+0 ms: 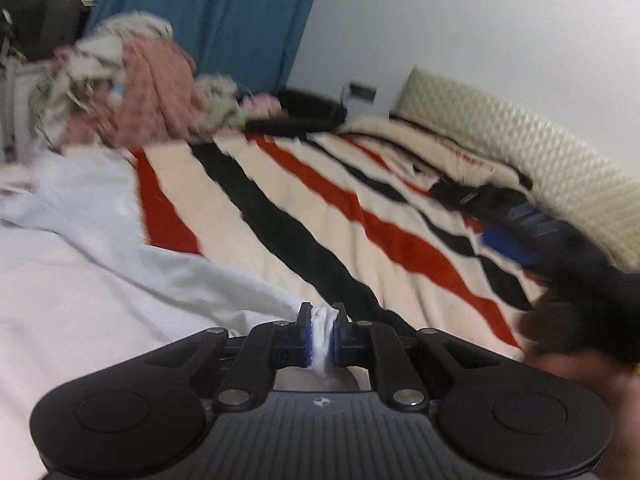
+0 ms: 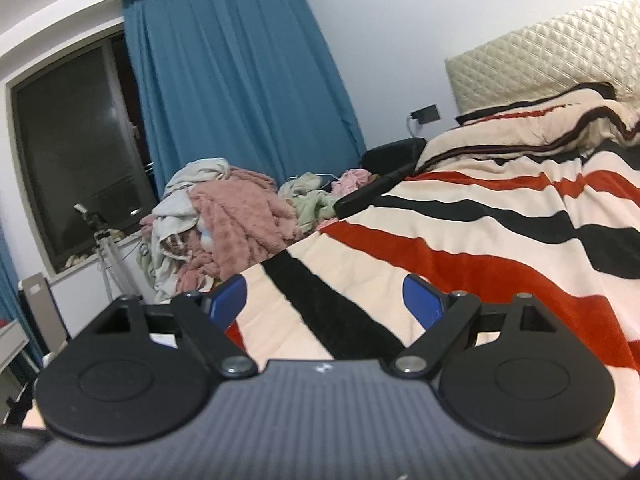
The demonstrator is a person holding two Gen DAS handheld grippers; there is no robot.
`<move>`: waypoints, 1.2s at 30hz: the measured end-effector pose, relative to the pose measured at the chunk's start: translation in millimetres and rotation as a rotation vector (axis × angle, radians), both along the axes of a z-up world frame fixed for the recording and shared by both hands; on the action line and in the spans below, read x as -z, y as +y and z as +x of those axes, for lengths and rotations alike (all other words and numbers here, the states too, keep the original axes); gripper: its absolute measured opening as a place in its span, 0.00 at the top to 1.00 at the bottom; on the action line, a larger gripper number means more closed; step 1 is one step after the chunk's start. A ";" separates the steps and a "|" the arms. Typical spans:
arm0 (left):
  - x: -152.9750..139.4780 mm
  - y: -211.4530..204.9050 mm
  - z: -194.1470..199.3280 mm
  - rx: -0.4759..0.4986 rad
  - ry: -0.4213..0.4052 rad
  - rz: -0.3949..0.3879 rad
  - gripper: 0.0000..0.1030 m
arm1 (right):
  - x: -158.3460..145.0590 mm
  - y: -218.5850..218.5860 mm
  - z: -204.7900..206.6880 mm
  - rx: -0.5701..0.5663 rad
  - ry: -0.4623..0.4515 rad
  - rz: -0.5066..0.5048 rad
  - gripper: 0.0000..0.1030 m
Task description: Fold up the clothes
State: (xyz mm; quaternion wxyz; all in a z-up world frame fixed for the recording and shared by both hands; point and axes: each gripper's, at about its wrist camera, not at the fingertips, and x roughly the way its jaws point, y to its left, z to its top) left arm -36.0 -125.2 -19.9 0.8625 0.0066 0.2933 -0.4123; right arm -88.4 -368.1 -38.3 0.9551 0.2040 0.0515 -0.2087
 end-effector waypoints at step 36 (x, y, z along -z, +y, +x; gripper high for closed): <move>-10.1 128.8 -27.9 -0.462 -0.130 0.054 0.03 | -5.7 109.7 11.8 -0.409 0.036 -0.139 0.17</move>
